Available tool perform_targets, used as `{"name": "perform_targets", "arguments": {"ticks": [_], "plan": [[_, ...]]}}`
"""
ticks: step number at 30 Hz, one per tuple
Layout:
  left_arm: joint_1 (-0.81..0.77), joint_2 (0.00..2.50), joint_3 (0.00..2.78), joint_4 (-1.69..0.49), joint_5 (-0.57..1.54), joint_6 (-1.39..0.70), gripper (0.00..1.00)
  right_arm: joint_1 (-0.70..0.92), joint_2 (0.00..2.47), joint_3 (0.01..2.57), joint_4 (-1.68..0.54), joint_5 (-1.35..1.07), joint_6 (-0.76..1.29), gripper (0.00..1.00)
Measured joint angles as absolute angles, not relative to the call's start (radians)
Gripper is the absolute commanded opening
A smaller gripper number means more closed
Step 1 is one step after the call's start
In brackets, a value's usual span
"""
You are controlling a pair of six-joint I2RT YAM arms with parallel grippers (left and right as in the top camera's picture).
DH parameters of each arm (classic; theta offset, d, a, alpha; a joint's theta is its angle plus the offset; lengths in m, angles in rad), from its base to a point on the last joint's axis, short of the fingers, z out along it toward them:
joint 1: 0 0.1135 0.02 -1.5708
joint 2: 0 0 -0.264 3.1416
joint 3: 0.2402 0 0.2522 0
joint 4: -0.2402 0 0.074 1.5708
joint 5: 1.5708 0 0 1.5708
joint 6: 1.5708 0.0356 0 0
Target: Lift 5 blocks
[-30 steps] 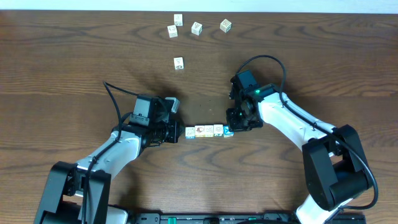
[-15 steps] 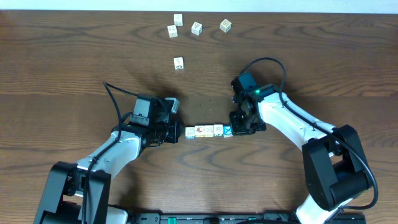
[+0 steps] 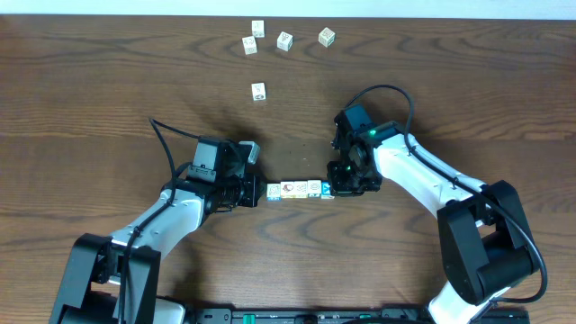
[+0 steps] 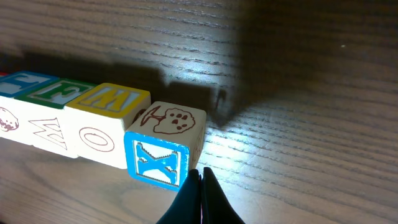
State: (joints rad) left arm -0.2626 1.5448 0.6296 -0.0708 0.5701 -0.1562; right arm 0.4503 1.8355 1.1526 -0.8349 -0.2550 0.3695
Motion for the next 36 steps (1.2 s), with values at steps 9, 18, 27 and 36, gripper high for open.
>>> {"name": "perform_targets", "arguments": {"ticks": [9, 18, 27, 36], "plan": [[-0.263, 1.545, 0.630, -0.071, 0.570, -0.156, 0.07, 0.450, 1.835, 1.153, -0.888, -0.201, 0.376, 0.01], [-0.263, 1.545, 0.630, -0.071, 0.570, -0.157, 0.07, 0.484, 1.835, 1.153, -0.979, -0.156, 0.376, 0.01], [-0.263, 1.545, 0.630, -0.071, 0.570, -0.156, 0.07, 0.574, 1.835, 1.153, -0.965, -0.180, 0.388, 0.01], [-0.263, 1.545, 0.630, -0.071, 0.570, -0.156, 0.07, 0.581, 1.835, 1.153, -0.917, -0.186, 0.410, 0.01]]}}
